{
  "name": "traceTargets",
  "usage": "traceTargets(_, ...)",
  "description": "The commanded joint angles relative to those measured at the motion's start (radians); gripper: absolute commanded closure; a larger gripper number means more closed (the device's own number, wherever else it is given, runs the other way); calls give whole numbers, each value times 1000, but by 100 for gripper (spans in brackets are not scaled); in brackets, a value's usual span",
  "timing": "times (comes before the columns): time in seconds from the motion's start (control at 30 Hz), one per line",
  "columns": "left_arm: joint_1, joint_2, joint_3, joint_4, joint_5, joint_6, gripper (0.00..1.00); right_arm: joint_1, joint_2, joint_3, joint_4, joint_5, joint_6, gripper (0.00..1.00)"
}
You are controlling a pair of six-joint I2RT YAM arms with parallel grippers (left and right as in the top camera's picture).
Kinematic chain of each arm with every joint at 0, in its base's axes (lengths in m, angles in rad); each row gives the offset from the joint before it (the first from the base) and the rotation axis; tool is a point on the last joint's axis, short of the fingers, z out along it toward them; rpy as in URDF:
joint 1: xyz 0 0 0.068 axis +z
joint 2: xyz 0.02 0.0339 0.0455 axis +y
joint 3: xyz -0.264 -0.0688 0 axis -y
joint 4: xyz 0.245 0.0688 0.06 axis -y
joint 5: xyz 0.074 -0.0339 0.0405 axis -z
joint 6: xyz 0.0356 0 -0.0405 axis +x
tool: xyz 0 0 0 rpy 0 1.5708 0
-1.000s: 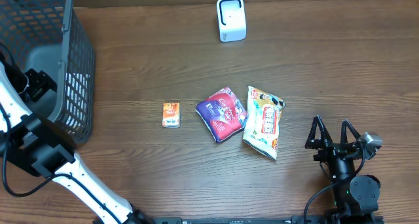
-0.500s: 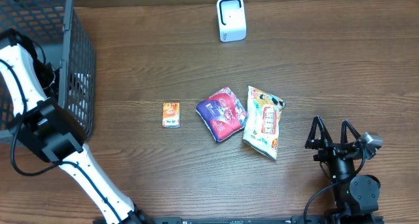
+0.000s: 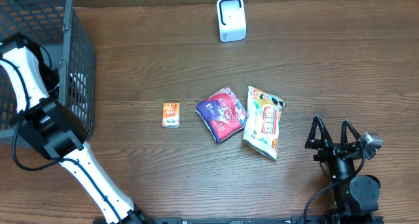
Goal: Scan the item barcode
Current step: 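Reach into the basket and grasp the white Pantene tube with left gripper, then carry the Pantene tube past the scanner and set it on table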
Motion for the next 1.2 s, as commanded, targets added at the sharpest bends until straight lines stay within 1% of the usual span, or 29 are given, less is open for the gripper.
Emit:
traceTargets(0.0, -2, 30, -7, 5, -38, -3, 69, -4, -6, -11, 4, 10, 1, 0)
traceTargets(0.03, -2, 30, -7, 5, -43, -3, 75, -4, -6, -11, 4, 10, 1, 0)
traceTargets(0.07, -2, 30, -7, 4, -53, -3, 87, -4, -6, -11, 4, 10, 1, 0)
traceTargets(0.1, -2, 30, -7, 4, -61, -3, 96, -4, -6, -11, 4, 10, 1, 0)
traceTargets(0.27, 1, 27, 12, -11, -84, -18, 96, -4, -6, -11, 4, 10, 1, 0)
traceTargets(0.33, 7, 13, 38, -11, -57, -19, 96, -4, -6, -11, 4, 10, 1, 0)
traceTargets(0.43, 15, -28, 86, -11, -26, -56, 96, -4, -6, -11, 4, 10, 1, 0)
traceTargets(0.63, 35, -203, 247, -10, -3, -75, 96, -4, -6, -11, 4, 10, 1, 0)
traceTargets(0.7, 42, -303, 295, -8, -2, -85, 96, -4, -6, -11, 4, 10, 1, 0)
traceTargets(0.83, 44, -466, 304, 0, -2, -116, 96, -4, -6, -11, 4, 10, 1, 0)
traceTargets(0.93, 41, -555, 305, 2, 3, -137, 96, -4, -6, -11, 4, 10, 1, 0)
traceTargets(1.03, 29, -650, 304, 13, 74, -149, 96, -4, -6, -11, 4, 10, 1, 0)
traceTargets(1.17, -14, -732, 304, 12, 277, -136, 96, -4, -6, -11, 4, 10, 1, 0)
